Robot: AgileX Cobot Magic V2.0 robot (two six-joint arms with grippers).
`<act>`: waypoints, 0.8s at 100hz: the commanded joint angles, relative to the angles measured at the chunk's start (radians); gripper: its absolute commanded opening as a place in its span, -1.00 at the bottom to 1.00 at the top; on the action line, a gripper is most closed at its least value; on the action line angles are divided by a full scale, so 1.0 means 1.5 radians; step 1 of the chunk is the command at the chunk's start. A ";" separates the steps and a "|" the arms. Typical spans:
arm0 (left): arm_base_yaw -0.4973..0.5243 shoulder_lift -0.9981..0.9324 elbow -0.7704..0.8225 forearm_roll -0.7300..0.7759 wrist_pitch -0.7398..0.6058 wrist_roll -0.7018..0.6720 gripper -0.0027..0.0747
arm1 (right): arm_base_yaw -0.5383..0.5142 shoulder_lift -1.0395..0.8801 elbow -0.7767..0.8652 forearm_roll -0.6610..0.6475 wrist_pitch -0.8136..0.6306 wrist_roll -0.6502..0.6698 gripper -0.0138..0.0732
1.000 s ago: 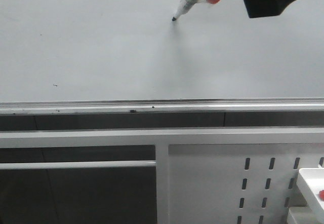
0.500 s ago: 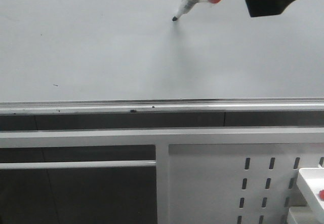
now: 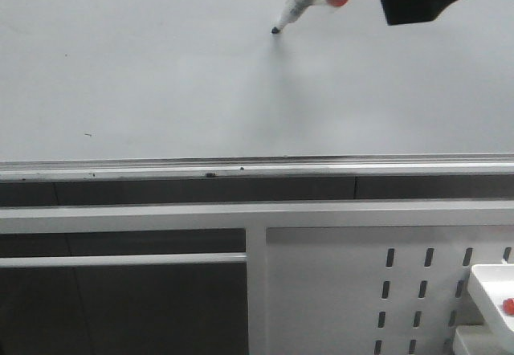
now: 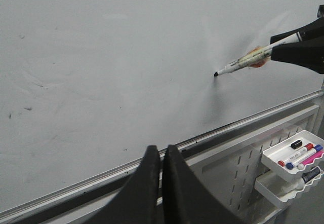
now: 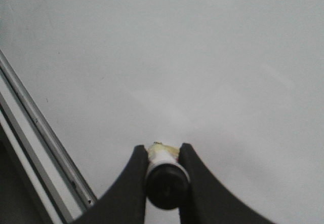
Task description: Write number 1 on whiteboard
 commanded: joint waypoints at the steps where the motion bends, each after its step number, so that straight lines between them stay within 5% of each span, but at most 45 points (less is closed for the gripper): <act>1: 0.002 -0.013 -0.017 0.004 -0.050 -0.008 -0.98 | -0.017 0.028 -0.023 0.039 -0.041 -0.012 -0.85; 35: 0.002 -0.013 -0.017 0.004 -0.072 -0.008 -0.98 | -0.017 0.135 -0.023 0.060 -0.055 -0.012 -0.85; 80: 0.002 -0.013 -0.017 0.004 -0.072 -0.008 -0.98 | 0.010 0.102 -0.023 0.061 -0.066 0.000 -0.86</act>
